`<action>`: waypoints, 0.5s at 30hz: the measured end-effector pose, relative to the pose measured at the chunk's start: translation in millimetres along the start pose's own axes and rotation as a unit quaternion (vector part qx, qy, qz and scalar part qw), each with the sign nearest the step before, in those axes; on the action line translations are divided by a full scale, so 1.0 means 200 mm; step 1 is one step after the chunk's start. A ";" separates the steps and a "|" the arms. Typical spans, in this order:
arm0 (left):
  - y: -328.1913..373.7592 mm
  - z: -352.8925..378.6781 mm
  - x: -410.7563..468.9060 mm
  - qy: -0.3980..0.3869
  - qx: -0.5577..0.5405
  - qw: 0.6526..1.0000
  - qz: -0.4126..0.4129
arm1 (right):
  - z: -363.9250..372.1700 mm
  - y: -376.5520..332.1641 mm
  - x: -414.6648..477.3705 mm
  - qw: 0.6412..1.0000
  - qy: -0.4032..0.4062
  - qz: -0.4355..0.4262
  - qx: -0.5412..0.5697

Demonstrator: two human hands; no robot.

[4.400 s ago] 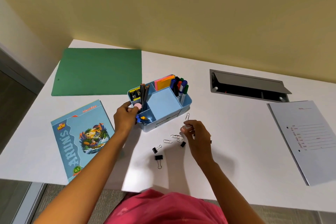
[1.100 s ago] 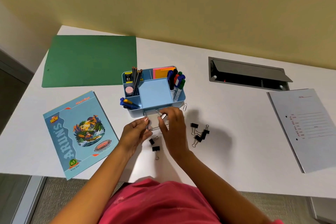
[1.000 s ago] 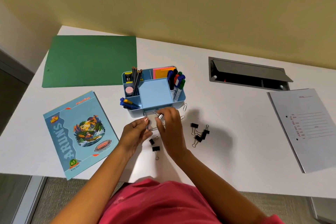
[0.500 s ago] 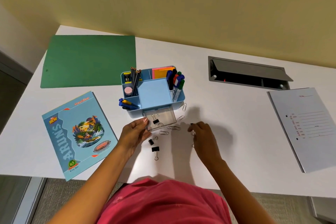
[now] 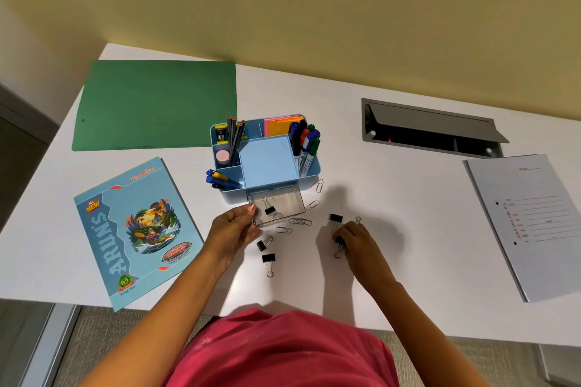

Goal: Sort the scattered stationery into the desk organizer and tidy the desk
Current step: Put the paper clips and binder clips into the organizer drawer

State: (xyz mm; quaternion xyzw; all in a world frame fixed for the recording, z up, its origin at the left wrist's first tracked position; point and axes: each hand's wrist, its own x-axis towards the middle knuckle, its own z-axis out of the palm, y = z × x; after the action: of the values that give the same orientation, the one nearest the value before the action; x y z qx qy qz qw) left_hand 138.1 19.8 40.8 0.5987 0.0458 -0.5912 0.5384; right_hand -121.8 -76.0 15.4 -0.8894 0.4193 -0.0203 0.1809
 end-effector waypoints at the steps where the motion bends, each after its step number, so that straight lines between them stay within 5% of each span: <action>1: 0.00 0.00 0.00 -0.001 0.000 1.000 0.001 | 0.00 0.00 0.01 1.000 0.003 0.003 0.005; 10: 0.00 0.01 -0.01 0.000 -0.009 1.000 0.007 | -0.25 -0.38 0.14 0.965 0.168 -0.008 0.199; 15: 0.00 0.02 -0.02 0.007 0.001 1.000 0.011 | -0.15 -0.54 0.29 0.972 0.150 -0.049 0.173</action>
State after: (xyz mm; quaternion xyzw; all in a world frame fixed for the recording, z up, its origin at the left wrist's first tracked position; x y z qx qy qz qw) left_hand 134.0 19.4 44.9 0.6040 0.0426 -0.5806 0.5444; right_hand -10.0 -65.6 72.4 -0.8505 0.3881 -0.2350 0.2661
